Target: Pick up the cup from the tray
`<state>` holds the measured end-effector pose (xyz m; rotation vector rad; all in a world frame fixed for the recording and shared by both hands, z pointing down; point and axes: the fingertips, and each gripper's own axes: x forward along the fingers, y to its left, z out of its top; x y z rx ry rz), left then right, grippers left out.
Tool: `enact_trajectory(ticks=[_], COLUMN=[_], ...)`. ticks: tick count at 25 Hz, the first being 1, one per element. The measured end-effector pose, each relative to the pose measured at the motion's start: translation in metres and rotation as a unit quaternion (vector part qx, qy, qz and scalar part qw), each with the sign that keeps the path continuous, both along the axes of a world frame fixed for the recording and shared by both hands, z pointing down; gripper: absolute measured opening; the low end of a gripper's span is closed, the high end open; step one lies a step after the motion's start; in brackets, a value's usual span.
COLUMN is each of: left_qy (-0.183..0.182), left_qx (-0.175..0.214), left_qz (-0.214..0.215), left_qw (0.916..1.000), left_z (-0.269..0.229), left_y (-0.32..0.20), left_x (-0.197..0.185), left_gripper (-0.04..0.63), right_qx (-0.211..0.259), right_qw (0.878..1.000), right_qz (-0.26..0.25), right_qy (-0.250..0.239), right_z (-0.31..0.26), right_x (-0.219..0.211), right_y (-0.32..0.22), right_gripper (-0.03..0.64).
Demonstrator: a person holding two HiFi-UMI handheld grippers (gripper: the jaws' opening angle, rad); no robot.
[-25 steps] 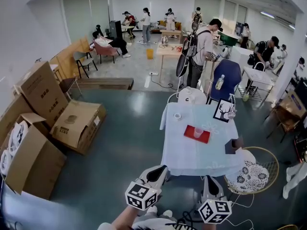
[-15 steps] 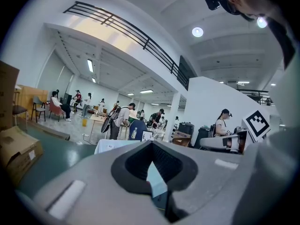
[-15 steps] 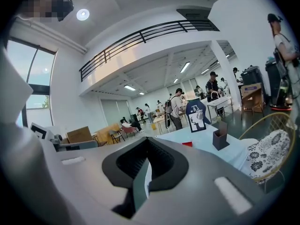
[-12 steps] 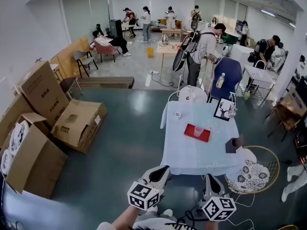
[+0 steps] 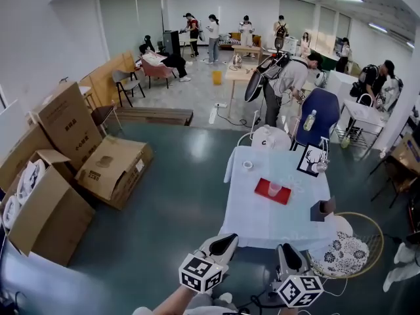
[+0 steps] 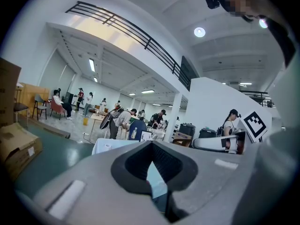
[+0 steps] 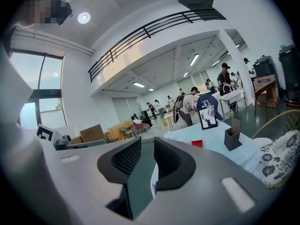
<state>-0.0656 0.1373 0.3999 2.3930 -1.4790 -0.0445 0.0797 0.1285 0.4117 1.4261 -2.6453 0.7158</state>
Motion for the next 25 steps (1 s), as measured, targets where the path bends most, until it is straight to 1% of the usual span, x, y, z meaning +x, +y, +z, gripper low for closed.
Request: enact_trajectory(ticks=[4,6,12,17,25], left_qy=[-0.001,0.001,0.0,0.004,0.002], left_qx=[-0.011,-0.015,-0.011,-0.011,-0.012], left_qz=[-0.006,-0.01,-0.011,-0.004,0.01], left_qw=[0.9999,0.9998,0.9999,0.9999,0.9999], left_z=[0.008,0.012,0.015,0.018,0.021], left_y=[-0.001,-0.002,-0.021,-0.049,-0.109], left_x=[0.004,0.005,0.006,0.003,-0.004], left_gripper=[0.002,0.002,0.0,0.002,0.002], right_qx=[-0.001,-0.001,0.007,0.01,0.007], right_qw=[1.0,1.0,1.0,1.0,1.0], right_qz=[-0.01,-0.01,0.001,0.01,0.019], right_qy=[0.007,0.012,0.009,0.013,0.021], right_z=[0.003,0.005,0.006,0.008,0.013], right_x=[0.003,0.005,0.012,0.01,0.001], right_y=[-0.006,-0.009,-0.03,-0.053,-0.106], right_gripper=[0.133,0.135,0.137,0.143,0.162])
